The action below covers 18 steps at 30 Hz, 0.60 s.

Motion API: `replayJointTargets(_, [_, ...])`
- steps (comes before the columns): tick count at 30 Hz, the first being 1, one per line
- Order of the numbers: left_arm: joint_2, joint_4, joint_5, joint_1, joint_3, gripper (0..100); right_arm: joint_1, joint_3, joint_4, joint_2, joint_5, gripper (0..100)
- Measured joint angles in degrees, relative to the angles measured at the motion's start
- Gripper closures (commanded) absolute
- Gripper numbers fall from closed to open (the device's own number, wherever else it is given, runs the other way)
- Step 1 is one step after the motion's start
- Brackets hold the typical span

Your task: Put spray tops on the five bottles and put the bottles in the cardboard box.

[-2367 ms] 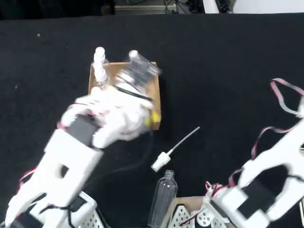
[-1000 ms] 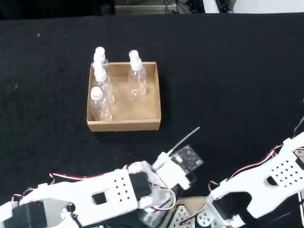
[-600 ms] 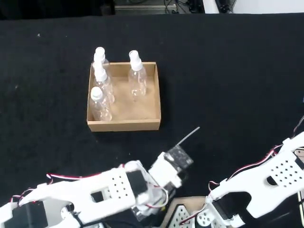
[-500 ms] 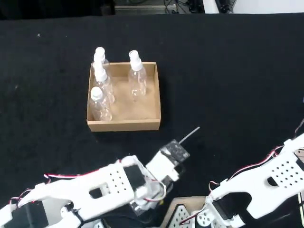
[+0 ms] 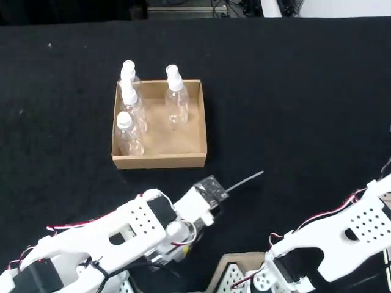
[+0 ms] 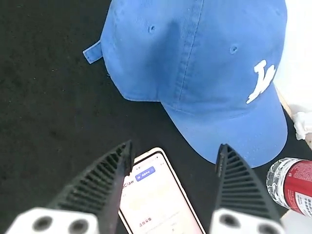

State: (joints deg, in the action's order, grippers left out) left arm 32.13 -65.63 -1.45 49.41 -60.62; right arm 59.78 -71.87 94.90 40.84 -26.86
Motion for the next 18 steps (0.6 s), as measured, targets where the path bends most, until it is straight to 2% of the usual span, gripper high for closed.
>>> replayJointTargets(4, [-0.1,-5.9,0.0,0.0,3.7,91,0.0,0.0,0.0,0.0,0.0,75.5])
replayJointTargets(11, [-0.1,-10.2,0.0,0.0,15.3,91,0.0,0.0,0.0,0.0,0.0,75.5])
replayJointTargets(15, [-0.4,-5.4,0.0,-0.3,22.7,91,0.0,0.0,0.0,0.0,0.0,75.5])
replayJointTargets(18, [-1.2,4.5,0.0,-0.8,24.0,91,0.0,0.0,0.0,0.0,0.0,75.5])
